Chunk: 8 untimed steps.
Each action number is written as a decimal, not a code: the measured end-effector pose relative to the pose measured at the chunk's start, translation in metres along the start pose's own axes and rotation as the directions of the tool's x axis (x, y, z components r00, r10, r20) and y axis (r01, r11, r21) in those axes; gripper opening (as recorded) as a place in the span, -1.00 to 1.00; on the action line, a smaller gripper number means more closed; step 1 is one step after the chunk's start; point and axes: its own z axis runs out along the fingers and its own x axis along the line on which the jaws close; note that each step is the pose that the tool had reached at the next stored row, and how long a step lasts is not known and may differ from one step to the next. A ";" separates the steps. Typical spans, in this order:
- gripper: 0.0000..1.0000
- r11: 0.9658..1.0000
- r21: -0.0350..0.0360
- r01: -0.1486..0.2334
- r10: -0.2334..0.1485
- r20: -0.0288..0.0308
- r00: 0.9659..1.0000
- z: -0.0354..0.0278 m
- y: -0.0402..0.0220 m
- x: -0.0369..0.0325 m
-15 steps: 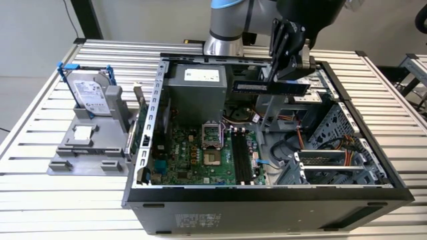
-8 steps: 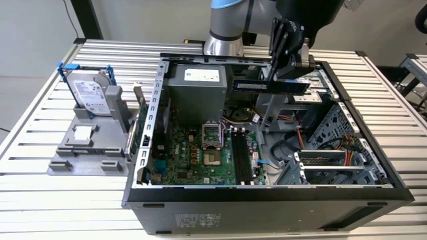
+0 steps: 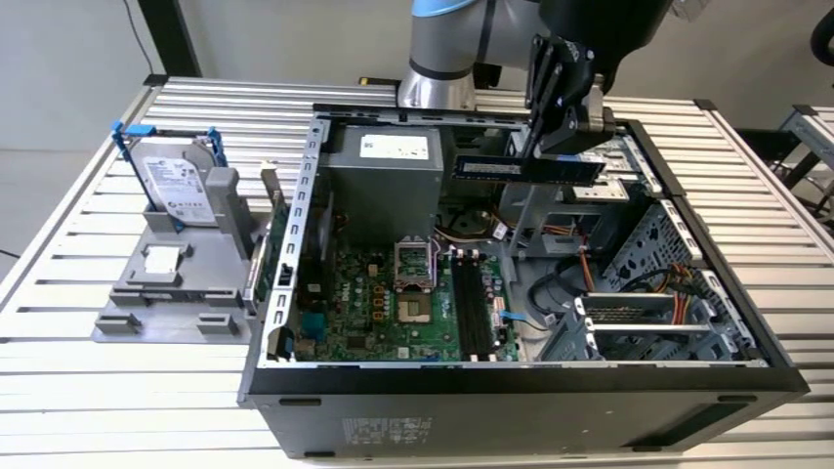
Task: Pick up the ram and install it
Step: 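Pick up the ram and move it above insertion slot, then insert the ram into the slot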
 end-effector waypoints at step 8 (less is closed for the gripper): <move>-1.00 1.000 0.001 -0.026 0.026 0.001 1.000 0.0000 0.0000 -0.0001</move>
